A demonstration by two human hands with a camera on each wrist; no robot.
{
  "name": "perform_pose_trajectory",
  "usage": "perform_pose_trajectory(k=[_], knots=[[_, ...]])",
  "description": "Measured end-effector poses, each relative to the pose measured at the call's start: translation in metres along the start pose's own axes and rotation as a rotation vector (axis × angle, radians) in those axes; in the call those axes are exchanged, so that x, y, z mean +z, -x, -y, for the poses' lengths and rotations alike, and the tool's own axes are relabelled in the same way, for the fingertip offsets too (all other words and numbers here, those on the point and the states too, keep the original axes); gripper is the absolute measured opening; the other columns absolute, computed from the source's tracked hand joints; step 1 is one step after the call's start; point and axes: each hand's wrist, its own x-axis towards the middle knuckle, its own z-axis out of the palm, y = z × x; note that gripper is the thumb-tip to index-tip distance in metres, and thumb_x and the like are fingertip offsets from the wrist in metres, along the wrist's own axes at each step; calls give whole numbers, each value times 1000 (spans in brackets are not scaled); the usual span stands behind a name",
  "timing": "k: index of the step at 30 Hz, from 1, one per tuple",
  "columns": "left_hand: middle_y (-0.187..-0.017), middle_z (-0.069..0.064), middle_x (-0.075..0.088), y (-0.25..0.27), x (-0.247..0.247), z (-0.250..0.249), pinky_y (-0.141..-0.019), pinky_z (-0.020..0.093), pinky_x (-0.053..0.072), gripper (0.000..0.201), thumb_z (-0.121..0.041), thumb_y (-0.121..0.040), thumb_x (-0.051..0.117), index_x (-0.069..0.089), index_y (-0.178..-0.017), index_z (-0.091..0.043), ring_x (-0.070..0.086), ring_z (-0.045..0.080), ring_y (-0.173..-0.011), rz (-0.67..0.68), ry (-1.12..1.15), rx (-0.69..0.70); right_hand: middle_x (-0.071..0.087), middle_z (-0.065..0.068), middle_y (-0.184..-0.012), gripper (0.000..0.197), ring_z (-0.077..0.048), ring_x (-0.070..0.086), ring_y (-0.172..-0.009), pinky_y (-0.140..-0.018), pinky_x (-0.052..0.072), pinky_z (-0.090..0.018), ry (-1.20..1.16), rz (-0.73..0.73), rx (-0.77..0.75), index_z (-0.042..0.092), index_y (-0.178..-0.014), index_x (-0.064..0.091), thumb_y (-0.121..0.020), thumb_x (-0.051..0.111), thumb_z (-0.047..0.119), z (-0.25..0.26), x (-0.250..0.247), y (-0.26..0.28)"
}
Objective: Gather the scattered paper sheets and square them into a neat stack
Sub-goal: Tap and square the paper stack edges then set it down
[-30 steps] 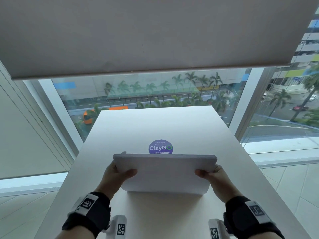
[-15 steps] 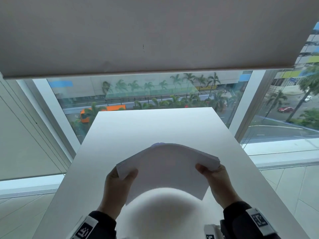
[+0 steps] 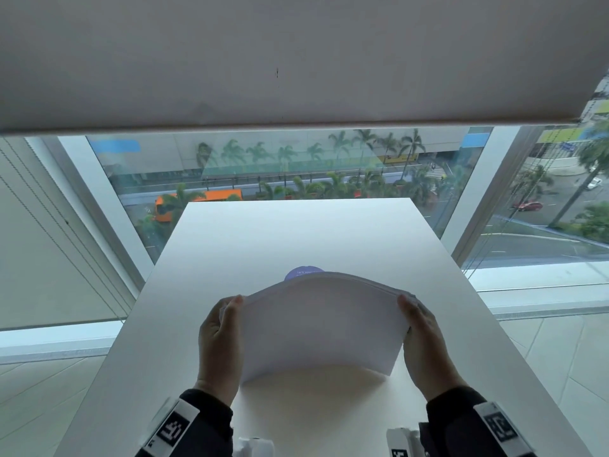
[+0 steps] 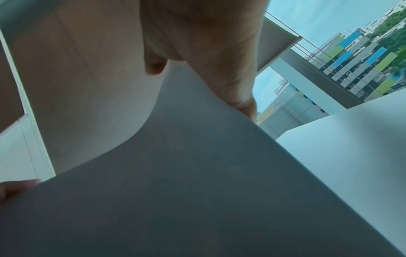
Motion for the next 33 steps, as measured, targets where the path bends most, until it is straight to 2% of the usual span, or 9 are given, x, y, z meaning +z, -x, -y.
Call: perform_pose_trajectory(k=[4, 8, 12, 15, 19, 21, 23, 26, 33], knots=[[-73, 2, 58, -3, 0, 0, -57, 20, 45, 30, -15, -93, 39, 61, -73, -12, 52, 13, -68, -18, 9, 26, 65, 6, -54, 38, -3, 58, -51, -55, 44, -26, -11, -124, 52, 11, -69, 65, -95, 37, 16, 15, 7, 0], [-83, -1, 61, -3, -7, 1, -58, 6, 45, 19, -23, -92, 46, 61, -91, -11, 59, -2, -70, 49, 6, 74, 60, 5, -51, 38, 2, 52, -44, -44, 40, -13, 127, -140, 14, 9, -68, 63, -95, 35, 11, 25, 12, 3], [-74, -6, 72, -9, -20, 16, -61, 14, 52, 42, -40, -50, 72, 66, -86, -18, 64, -1, -65, 133, -63, 28, 65, 9, -65, 22, 6, 54, -57, -59, 41, -18, 277, -151, -85, 18, -71, 67, -88, 52, 16, 20, 4, -9], [-64, -10, 73, -16, -26, 22, -60, 19, 53, 26, -19, -51, 75, 69, -76, -16, 65, 3, -59, 138, -122, -55, 69, 22, -72, 13, 8, 60, -69, -66, 42, -6, 720, -63, -324, 25, -74, 69, -78, 57, 26, 25, -7, -18], [-63, -8, 73, -21, -29, 21, -58, 16, 53, 18, -5, -62, 77, 69, -78, -11, 65, 2, -58, 218, -142, -81, 73, 4, -79, 49, -21, 69, -71, -67, 50, -28, 1337, 173, -634, 20, -90, 75, -76, 48, 58, 44, -2, -18], [-63, -8, 73, -22, -30, 19, -56, 13, 52, 17, 8, -75, 69, 68, -80, -8, 65, 1, -58, 249, -151, -96, 73, 2, -85, 62, -26, 68, -82, -76, 49, -33, 1519, 314, -608, 23, -111, 67, -74, 44, 66, 53, 18, -15], [-64, -7, 74, -23, -32, 19, -57, 11, 52, 19, 10, -76, 66, 69, -81, -8, 65, 1, -59, 286, -149, -99, 67, 0, -109, 61, -27, 60, -105, -89, 41, -34, 1647, 455, -518, 29, -137, 42, -83, 49, 57, 54, 42, -13], [-69, -5, 75, -24, -33, 18, -59, 12, 52, 20, 2, -66, 73, 70, -82, -9, 67, 3, -63, 321, -111, -104, 55, -5, -123, 60, -30, 53, -112, -92, 39, -38, 1687, 580, -527, 28, -142, 24, -90, 52, 32, 42, 78, -14], [-70, -6, 75, -26, -32, 21, -60, 13, 52, 38, -28, -47, 76, 70, -81, -12, 66, 7, -66, 290, -95, -89, 67, -11, -102, 26, -32, 61, -97, -69, 30, -29, 1727, 576, -502, 14, -105, 56, -84, 46, 4, 36, 104, -10]])
